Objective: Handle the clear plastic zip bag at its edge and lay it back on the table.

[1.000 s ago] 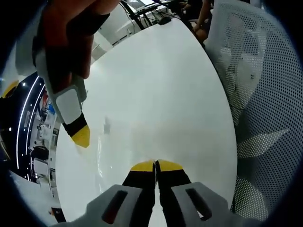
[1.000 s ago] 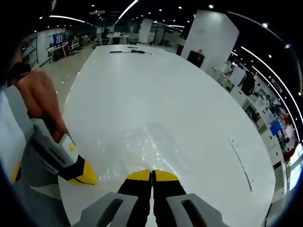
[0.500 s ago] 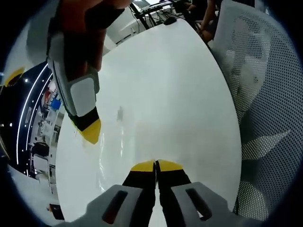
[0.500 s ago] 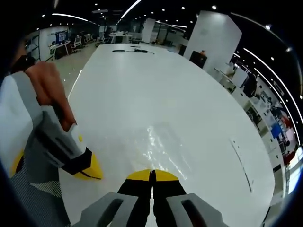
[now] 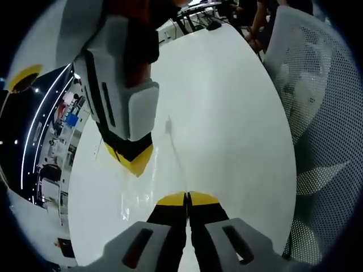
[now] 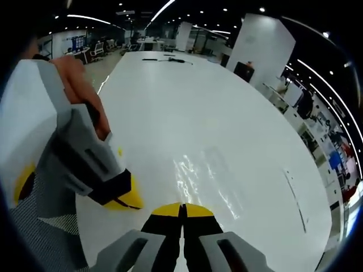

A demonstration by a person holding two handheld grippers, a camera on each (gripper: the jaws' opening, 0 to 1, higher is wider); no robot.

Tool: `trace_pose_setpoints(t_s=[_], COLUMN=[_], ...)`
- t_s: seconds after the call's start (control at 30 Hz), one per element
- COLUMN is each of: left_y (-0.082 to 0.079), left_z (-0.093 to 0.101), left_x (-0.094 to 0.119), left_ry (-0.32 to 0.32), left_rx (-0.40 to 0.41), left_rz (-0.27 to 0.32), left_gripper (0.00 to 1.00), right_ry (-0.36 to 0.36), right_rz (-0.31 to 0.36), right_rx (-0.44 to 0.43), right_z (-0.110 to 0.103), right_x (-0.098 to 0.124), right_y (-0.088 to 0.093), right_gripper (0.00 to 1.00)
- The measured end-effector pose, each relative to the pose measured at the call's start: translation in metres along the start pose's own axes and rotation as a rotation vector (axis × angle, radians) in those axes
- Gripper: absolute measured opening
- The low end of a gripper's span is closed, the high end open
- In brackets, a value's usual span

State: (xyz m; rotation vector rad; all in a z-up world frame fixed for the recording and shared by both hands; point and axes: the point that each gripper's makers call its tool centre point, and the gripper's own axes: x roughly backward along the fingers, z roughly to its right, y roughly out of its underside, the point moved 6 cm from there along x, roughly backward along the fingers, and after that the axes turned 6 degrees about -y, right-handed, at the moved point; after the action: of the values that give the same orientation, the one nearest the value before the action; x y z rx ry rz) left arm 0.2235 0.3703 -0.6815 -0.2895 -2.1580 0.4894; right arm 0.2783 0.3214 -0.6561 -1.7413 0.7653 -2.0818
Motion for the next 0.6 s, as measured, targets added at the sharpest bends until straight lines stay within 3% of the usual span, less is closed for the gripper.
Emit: trace_pose_setpoints(t_s=[0.6], left_y=[0.0016], left_z=[-0.0061], left_x=[-0.0047], left_ry=[-0.019], left_rx=[-0.015], left_rz=[-0.001], left_gripper=[0.0], right_ry=[-0.009], right_rz=[0.007], right_rx=[-0.012], right_z=[-0.0019], right_x=[-0.0035], right_y=[0.0029], right_gripper=[0.0])
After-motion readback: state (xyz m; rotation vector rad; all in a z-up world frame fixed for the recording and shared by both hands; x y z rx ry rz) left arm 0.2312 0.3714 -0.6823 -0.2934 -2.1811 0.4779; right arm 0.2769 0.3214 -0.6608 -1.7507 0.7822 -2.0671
